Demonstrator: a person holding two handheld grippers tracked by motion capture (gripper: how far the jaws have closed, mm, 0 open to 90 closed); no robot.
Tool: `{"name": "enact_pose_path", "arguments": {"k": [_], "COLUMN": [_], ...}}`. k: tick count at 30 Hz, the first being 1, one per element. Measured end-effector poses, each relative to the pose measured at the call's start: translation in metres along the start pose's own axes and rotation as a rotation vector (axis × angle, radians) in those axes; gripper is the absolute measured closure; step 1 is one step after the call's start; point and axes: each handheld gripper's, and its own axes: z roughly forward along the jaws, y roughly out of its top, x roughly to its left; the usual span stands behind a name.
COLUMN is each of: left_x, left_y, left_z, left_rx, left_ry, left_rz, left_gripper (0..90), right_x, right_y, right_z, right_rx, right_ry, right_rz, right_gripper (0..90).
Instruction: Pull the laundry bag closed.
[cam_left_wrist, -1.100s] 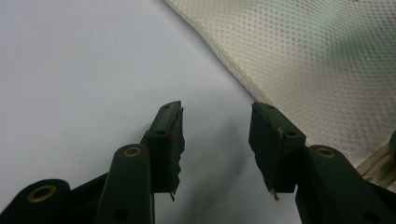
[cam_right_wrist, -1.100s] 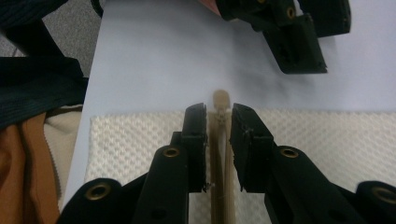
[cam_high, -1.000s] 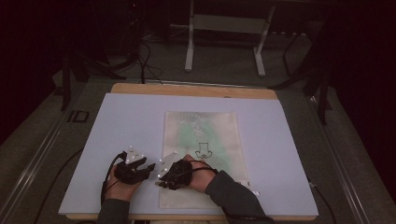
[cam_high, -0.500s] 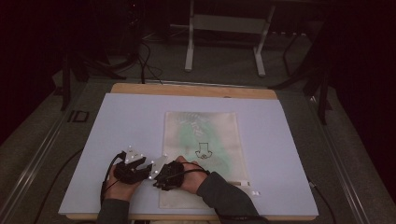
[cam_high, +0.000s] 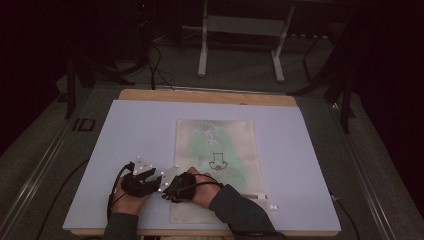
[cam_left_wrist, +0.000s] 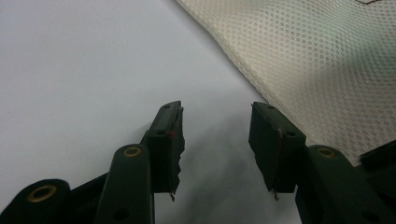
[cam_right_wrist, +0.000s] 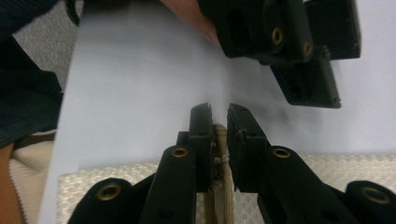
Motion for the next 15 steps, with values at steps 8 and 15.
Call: {"name": "enact_pose_path", "arguments": {"k": [8, 15], "left_x": [0.000, -0.001], "left_y": [0.000, 0.000], "left_z": [-0.001, 0.000], "left_rx": [-0.009, -0.005], "left_ry": [-0.001, -0.001], "left_rz": [0.001, 0.005], "left_gripper": [53.7, 53.7], "right_x": [-0.001, 0.000], "right_y": [-0.008, -0.025], "right_z": [-0.020, -0.027], "right_rx": [-0.044, -0.024], "right_ry": [-0.007, 0.007], "right_rz": [0.021, 0.036], "right_gripper": [80.7, 80.6]}}
